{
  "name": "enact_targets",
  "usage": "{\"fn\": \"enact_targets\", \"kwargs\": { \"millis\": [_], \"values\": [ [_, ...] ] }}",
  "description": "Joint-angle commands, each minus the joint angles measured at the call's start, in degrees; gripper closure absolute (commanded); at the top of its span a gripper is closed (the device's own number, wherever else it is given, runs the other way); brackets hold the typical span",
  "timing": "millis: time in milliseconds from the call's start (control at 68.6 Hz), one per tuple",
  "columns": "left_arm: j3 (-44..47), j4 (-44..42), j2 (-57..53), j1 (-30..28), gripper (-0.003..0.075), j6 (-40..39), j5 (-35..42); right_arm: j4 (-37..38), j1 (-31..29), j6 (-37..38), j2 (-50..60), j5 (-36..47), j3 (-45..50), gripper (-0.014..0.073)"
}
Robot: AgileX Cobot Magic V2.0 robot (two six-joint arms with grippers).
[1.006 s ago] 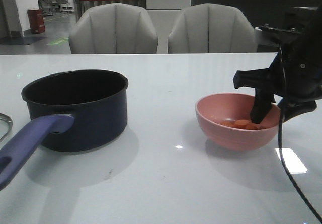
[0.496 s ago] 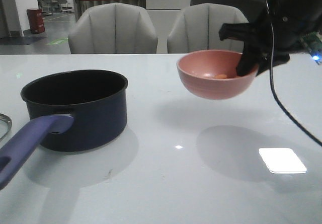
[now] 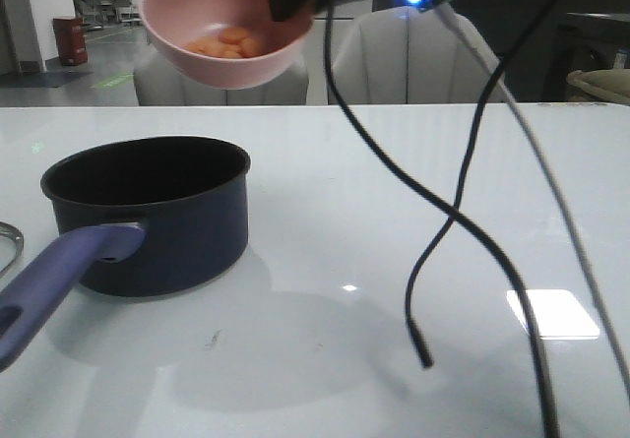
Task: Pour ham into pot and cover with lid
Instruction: 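Lift the pink bowl and carry it over the saucepan, then tilt the pink bowl with the right gripper to pour pieces into saucepan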
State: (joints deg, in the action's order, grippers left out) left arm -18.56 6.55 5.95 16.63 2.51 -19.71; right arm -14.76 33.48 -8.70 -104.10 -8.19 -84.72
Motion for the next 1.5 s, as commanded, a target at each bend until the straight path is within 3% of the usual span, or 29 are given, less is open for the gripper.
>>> {"fn": "enact_targets", "kwargs": {
  "millis": [0,219,408,539,627,714,831,1021,1137,1254,1341,1487],
  "values": [
    [-1.5,0.3,1.2,0.4,0.0115,-0.6,4.8,0.1,2.2,-0.7,1.1,16.6,-1.3,0.0459],
    [-1.5,0.3,1.2,0.4,0.0115,-0.6,4.8,8.4,5.1,-1.5,-4.8,46.8,5.0,0.0459],
    [-1.5,0.3,1.2,0.4,0.0115,-0.6,4.8,11.7,6.3,-10.8,-10.6,68.0,8.6,0.0459],
    [-1.5,0.3,1.2,0.4,0.0115,-0.6,4.8,12.1,7.8,-25.3,-13.5,74.8,9.0,0.0459],
    [-1.5,0.3,1.2,0.4,0.0115,-0.6,4.8,12.8,9.7,-41.0,-15.0,78.6,9.0,0.0459],
    [-1.5,0.3,1.2,0.4,0.0115,-0.6,4.8,14.0,10.8,-49.6,-15.8,80.3,9.0,0.0459],
    [-1.5,0.3,1.2,0.4,0.0115,-0.6,4.8,14.3,11.1,-56.2,-16.2,82.0,9.0,0.0459],
    [-1.5,0.3,1.2,0.4,0.0115,-0.6,4.8,14.0,10.9,-56.8,-16.2,81.9,9.0,0.0459],
    [-1.5,0.3,1.2,0.4,0.0115,-0.6,4.8,9.4,10.9,-44.4,-16.2,81.9,9.0,0.0459],
    [-1.5,0.3,1.2,0.4,0.0115,-0.6,4.8,1.6,10.9,-15.6,-15.5,79.3,8.9,0.046],
    [-1.5,0.3,1.2,0.4,0.0115,-0.6,4.8,-0.7,10.9,-0.3,-14.5,75.0,8.9,0.046],
    [-1.5,0.3,1.2,0.4,0.0115,-0.6,4.8,-0.7,10.9,12.6,-10.4,62.0,8.9,0.046]
  ]
}}
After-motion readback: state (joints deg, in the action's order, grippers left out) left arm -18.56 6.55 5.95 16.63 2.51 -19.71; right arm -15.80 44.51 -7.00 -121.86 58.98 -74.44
